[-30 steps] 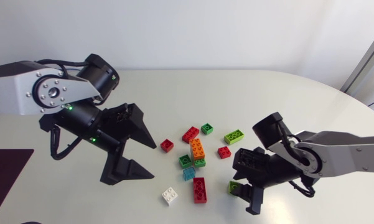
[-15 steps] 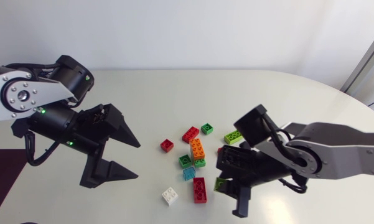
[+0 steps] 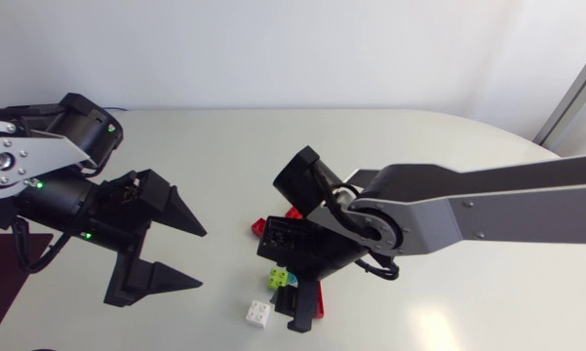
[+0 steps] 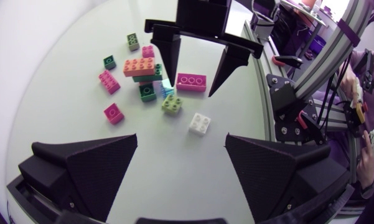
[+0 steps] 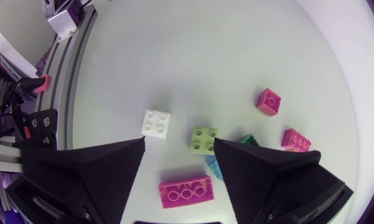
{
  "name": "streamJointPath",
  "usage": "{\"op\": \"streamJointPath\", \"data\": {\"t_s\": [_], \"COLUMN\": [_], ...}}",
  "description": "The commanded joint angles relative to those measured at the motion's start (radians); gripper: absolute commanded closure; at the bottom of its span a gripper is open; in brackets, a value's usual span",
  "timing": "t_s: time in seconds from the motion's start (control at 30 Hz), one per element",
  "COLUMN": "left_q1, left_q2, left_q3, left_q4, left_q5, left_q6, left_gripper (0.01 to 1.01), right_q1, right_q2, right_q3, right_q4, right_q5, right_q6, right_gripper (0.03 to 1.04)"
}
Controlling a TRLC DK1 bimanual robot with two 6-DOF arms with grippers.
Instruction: Sort duplo bricks by size, large to the right and small to the left
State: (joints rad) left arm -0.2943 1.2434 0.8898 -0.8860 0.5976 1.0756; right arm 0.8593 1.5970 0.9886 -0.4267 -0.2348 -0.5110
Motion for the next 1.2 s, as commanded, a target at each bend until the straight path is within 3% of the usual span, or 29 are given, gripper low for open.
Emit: {"op": "streamJointPath", "data": {"t_s": [0.0, 0.13, 0.33, 0.57, 0.77, 0.87, 0.93, 0.97, 1.0, 1.1, 1.17], "left_q1": [-0.054, -0.098, -0.123, -0.094, -0.078, -0.078, -0.078, -0.078, -0.078, -0.082, -0.082], "left_q2": [0.06, 0.129, 0.162, 0.157, 0.153, 0.149, 0.149, 0.149, 0.149, 0.149, 0.146], "left_q3": [0.028, 0.074, 0.08, 0.055, 0.041, 0.041, 0.041, 0.043, 0.043, 0.044, 0.046], "left_q4": [0.012, 0.041, 0.076, 0.078, 0.076, 0.076, 0.078, 0.078, 0.078, 0.078, 0.078], "left_q5": [0.013, 0.013, 0.013, 0.011, 0.011, 0.011, 0.011, 0.011, 0.011, 0.011, 0.011], "left_q6": [-0.023, -0.059, -0.078, -0.071, -0.055, -0.057, -0.055, -0.055, -0.055, -0.057, -0.059], "left_gripper": [0.044, 0.044, 0.046, 0.044, 0.044, 0.044, 0.044, 0.044, 0.044, 0.044, 0.044], "right_q1": [-0.014, -0.051, -0.074, -0.031, -0.034, -0.043, -0.049, -0.051, -0.052, -0.052, -0.059], "right_q2": [-0.072, -0.14, -0.095, -0.009, 0.05, 0.05, 0.034, 0.024, 0.018, 0.003, 0.007], "right_q3": [-0.065, -0.145, -0.231, -0.203, -0.188, -0.189, -0.199, -0.205, -0.206, -0.202, -0.188], "right_q4": [-0.007, -0.003, 0.059, 0.105, 0.108, 0.103, 0.105, 0.111, 0.115, 0.115, 0.114], "right_q5": [-0.008, -0.006, 0.057, 0.196, 0.218, 0.223, 0.223, 0.223, 0.223, 0.223, 0.253], "right_q6": [0.025, 0.022, 0.04, 0.209, 0.229, 0.224, 0.221, 0.221, 0.221, 0.224, 0.229], "right_gripper": [0.06, 0.06, 0.07, 0.1, 0.11, 0.24, 0.41, 0.57, 0.65, 0.68, 0.63]}}
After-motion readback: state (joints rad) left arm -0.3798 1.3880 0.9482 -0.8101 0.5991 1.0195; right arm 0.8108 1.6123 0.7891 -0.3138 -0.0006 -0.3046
